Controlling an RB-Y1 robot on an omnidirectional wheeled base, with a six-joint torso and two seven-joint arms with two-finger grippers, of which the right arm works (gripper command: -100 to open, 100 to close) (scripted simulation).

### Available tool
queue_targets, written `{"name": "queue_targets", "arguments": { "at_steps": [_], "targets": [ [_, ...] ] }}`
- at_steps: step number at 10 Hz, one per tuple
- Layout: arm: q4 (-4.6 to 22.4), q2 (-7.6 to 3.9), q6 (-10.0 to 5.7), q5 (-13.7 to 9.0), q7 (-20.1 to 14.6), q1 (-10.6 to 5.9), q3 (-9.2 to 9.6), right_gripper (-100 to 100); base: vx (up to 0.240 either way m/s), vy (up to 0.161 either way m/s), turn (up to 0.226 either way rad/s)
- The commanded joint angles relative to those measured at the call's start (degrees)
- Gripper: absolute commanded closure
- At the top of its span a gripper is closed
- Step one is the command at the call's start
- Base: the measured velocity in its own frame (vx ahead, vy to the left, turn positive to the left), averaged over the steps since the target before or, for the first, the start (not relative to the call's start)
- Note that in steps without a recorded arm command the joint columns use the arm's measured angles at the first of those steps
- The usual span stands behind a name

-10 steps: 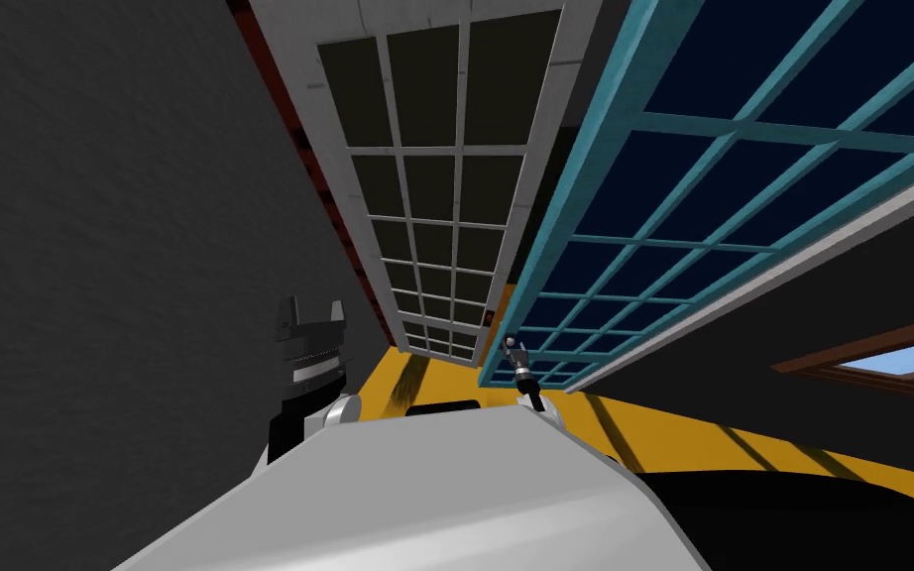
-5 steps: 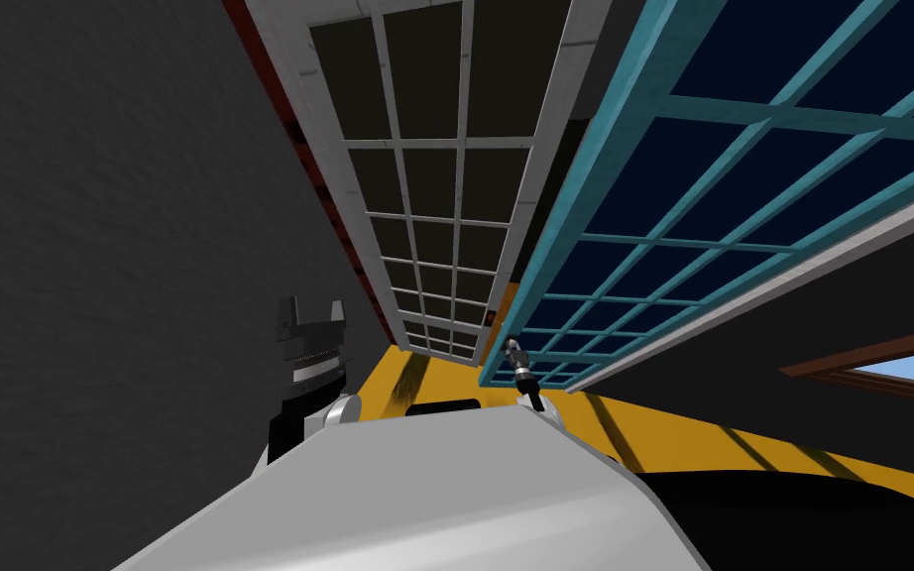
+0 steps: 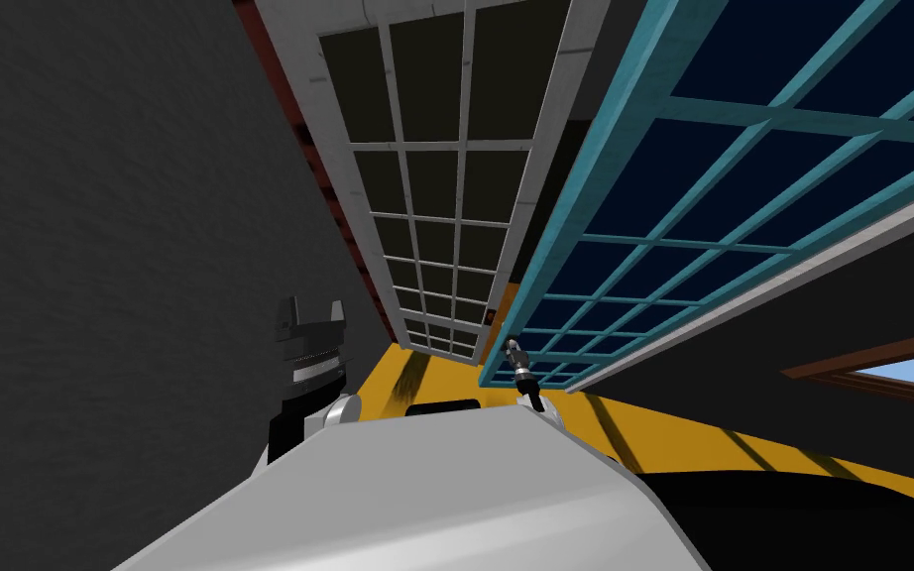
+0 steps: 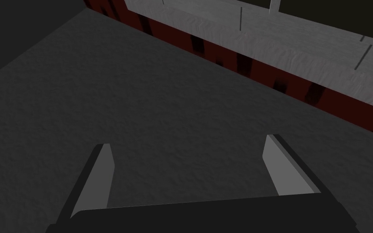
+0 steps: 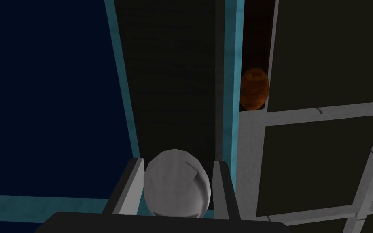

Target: Pull the door open

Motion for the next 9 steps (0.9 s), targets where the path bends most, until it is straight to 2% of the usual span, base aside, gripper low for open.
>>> {"name": "queue_targets", "arguments": {
  "at_steps": [1, 9],
  "targets": [
    [-0.13, 0.0, -0.01, -0.67, -1.61, 0.26, 0.36, 100, -0.045, -0.003, 0.02],
    [-1.12, -0.27, 0.06, -5.22, -11.89, 0.95, 2.97, 100, -0.049, -0.015, 0.041]
  ]
}}
